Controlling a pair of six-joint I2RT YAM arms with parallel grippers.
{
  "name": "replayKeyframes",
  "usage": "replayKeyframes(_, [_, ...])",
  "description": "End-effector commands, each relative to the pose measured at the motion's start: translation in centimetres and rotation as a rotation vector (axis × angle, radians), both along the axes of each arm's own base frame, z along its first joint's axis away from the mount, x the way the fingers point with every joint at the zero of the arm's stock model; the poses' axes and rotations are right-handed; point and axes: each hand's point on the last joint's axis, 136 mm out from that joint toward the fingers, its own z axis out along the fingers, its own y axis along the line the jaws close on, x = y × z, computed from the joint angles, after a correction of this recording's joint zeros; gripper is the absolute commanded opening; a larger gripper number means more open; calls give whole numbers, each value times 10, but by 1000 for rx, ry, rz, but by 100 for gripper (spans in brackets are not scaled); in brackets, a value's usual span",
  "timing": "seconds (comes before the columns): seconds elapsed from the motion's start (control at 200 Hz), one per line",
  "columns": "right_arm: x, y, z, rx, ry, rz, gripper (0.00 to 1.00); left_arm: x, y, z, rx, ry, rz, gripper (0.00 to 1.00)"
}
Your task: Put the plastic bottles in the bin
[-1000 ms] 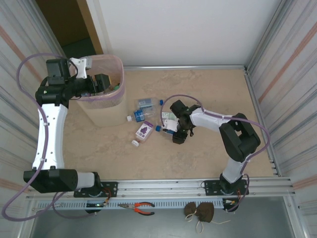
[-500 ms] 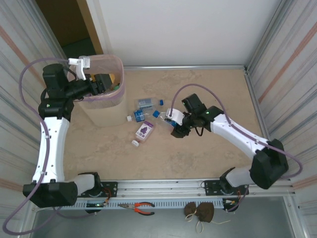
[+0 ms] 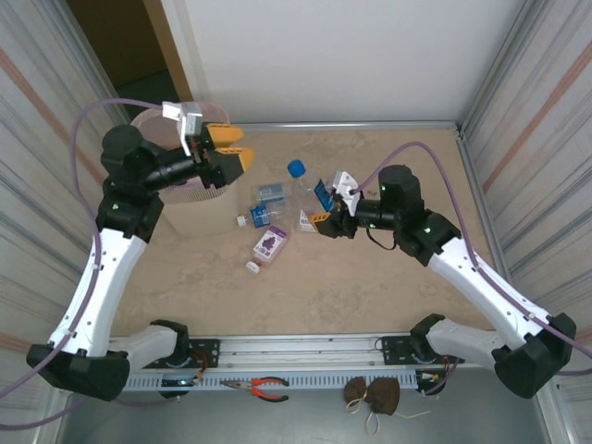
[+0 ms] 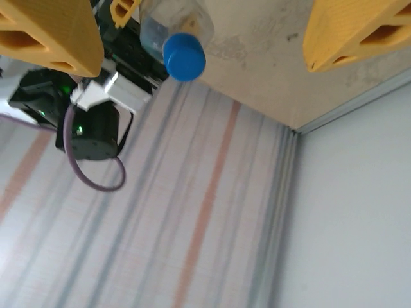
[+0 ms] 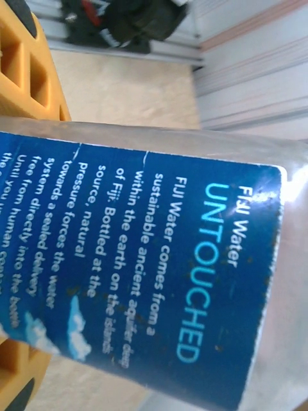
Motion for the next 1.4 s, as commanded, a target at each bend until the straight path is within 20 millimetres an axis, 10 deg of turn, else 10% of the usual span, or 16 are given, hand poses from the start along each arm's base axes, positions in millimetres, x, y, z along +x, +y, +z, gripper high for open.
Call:
replayKeyframes(0.0, [-17,2,51,176,-56,59,44,-27,-13,22,-1,-183,-70,84])
replayKeyframes(0.671, [-63,17,119,325,-204,212,45,-79,-86,26,-21,-297,-356,88])
replayKeyframes(1.393, [-59,17,130,357,-221,168,50,-90,-97,22,-12,-317,-437,55])
